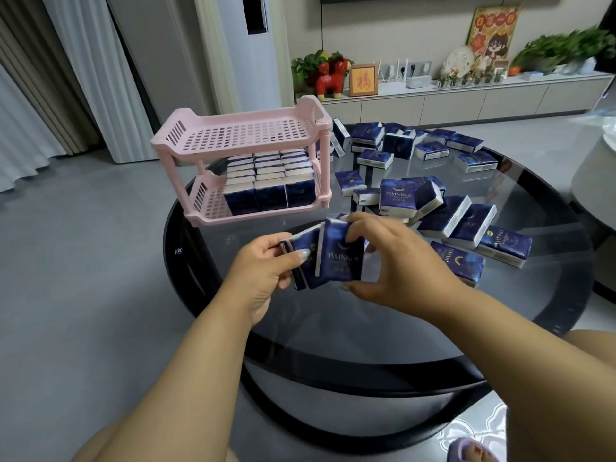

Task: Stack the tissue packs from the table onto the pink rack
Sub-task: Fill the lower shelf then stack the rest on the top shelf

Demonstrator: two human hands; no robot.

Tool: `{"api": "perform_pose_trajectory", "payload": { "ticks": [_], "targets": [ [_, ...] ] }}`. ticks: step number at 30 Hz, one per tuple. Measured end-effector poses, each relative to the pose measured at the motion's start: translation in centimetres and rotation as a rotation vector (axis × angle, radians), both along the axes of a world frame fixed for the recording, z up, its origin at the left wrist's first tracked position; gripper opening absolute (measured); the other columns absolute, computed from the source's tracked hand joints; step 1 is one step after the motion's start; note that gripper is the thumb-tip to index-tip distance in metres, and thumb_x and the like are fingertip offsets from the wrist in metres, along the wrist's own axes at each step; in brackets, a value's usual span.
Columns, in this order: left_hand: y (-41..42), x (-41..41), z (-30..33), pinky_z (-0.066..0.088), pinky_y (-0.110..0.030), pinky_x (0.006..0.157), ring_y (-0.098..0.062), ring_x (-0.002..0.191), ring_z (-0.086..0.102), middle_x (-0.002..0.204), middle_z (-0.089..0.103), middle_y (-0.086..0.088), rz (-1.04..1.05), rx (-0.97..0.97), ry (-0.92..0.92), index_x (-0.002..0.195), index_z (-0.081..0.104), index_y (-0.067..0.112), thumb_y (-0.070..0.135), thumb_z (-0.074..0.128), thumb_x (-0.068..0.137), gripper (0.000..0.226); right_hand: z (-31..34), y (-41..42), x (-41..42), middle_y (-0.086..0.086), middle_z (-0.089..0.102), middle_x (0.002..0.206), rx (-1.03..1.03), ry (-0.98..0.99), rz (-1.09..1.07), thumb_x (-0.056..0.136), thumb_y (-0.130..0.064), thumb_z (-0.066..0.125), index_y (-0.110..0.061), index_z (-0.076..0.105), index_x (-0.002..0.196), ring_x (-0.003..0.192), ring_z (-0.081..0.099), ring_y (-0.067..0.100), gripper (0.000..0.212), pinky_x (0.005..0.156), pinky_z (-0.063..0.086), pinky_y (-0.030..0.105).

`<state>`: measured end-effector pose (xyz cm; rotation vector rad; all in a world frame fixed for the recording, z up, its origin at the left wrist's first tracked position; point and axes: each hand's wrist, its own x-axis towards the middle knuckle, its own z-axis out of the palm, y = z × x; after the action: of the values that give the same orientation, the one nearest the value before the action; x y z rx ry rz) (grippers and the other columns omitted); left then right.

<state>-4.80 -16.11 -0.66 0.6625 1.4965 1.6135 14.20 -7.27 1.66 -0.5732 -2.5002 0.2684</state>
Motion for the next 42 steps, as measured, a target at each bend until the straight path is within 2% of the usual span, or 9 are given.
{"api": "perform_pose_trajectory", "payload": {
  "ticks": [5,8,13,17,20,26,29,38,42],
  "targets": [
    [-0.3,0.6,0.7,0.038,-0.02,0.046,-0.006,0.059,0.05,0.092,0.065,-0.004,-0.077,0.015,-0.045,0.129,0.053,0.003,0.025,0.076,0.07,0.067,-1.0,0.3,-0.4,0.0,0.042,0.145,0.039,-0.043,0.093,0.062,-0.014,0.085,-0.017,0.053,0.105,0.092,0.053,0.014,0.054,0.072,0.041,0.022],
    [-0.5,1.2,0.9,0.043,-0.022,0.056,-0.008,0.082,0.064,0.109,0.07,0.002,-0.121,-0.006,0.078,0.135,0.047,0.014,0.034,0.082,0.053,0.092,-1.1,0.2,-0.6,0.001,0.039,0.147,0.044,-0.032,0.132,0.066,-0.013,0.083,-0.016,0.053,0.105,0.098,0.054,0.015,0.049,0.076,0.046,0.024],
    [-0.1,1.3,0.6,0.057,-0.025,0.076,-0.012,0.105,0.067,0.121,0.066,0.001,-0.039,0.022,0.223,0.13,0.049,0.021,0.004,0.084,0.068,0.073,-1.2,-0.3,-0.3,-0.012,0.029,0.146,-0.138,0.065,0.183,0.067,-0.001,0.069,-0.027,0.042,0.118,0.099,0.049,0.005,0.063,0.082,0.045,0.016],
    [-0.1,0.9,0.0,0.054,-0.03,0.091,-0.008,0.106,0.066,0.12,0.065,0.005,-0.075,0.058,0.308,0.125,0.051,0.024,-0.004,0.084,0.064,0.075,-1.9,-0.3,-0.5,-0.012,0.03,0.149,-0.619,0.058,0.155,0.068,-0.019,0.057,-0.032,0.013,0.147,0.131,0.035,0.0,0.091,0.106,0.033,0.02],
    [-0.1,1.0,-0.6,0.053,-0.028,0.093,-0.008,0.108,0.065,0.115,0.067,0.007,-0.119,0.05,0.344,0.119,0.053,0.027,-0.004,0.085,0.063,0.072,-2.8,-0.5,-0.9,-0.021,0.019,0.152,-0.786,-0.045,0.175,0.07,-0.034,0.058,-0.033,0.001,0.15,0.137,0.022,-0.007,0.098,0.113,0.024,0.021],
    [-0.2,1.0,-0.9,0.055,-0.02,0.078,0.001,0.105,0.064,0.119,0.065,0.011,-0.212,-0.001,0.405,0.126,0.048,0.03,0.003,0.086,0.066,0.075,-3.2,-1.3,-2.0,-0.034,0.026,0.145,-0.925,0.017,0.283,0.088,-0.048,0.051,-0.032,0.005,0.151,0.132,0.024,-0.017,0.08,0.107,0.024,0.008],
    [-0.2,0.7,-1.0,0.055,-0.022,0.086,0.001,0.107,0.063,0.12,0.065,0.013,-0.208,-0.025,0.483,0.126,0.049,0.028,0.011,0.089,0.064,0.076,-3.2,-1.2,-2.3,-0.029,0.024,0.149,-0.99,0.038,0.256,0.085,-0.06,0.046,-0.032,0.005,0.151,0.134,0.021,-0.016,0.082,0.112,0.02,0.017],
    [-0.4,-0.8,-0.9,0.051,-0.01,0.082,0.007,0.102,0.061,0.114,0.065,0.016,-0.167,-0.073,0.586,0.122,0.052,0.025,0.014,0.093,0.059,0.076,-2.1,-1.8,-3.4,-0.041,0.029,0.136,-1.057,-0.01,0.244,0.083,-0.061,0.035,-0.039,0.02,0.146,0.123,0.026,-0.025,0.069,0.106,0.019,0.006],
    [-1.1,-3.1,-0.8,0.053,-0.02,0.09,0.002,0.103,0.064,0.114,0.067,0.012,-0.154,-0.104,0.601,0.122,0.054,0.021,0.011,0.093,0.056,0.077,-2.2,-2.7,-5.4,-0.04,0.025,0.139,-1.071,0.02,0.242,0.081,-0.063,0.033,-0.044,0.022,0.144,0.128,0.025,-0.019,0.066,0.105,0.017,0.01]
  ]
}}
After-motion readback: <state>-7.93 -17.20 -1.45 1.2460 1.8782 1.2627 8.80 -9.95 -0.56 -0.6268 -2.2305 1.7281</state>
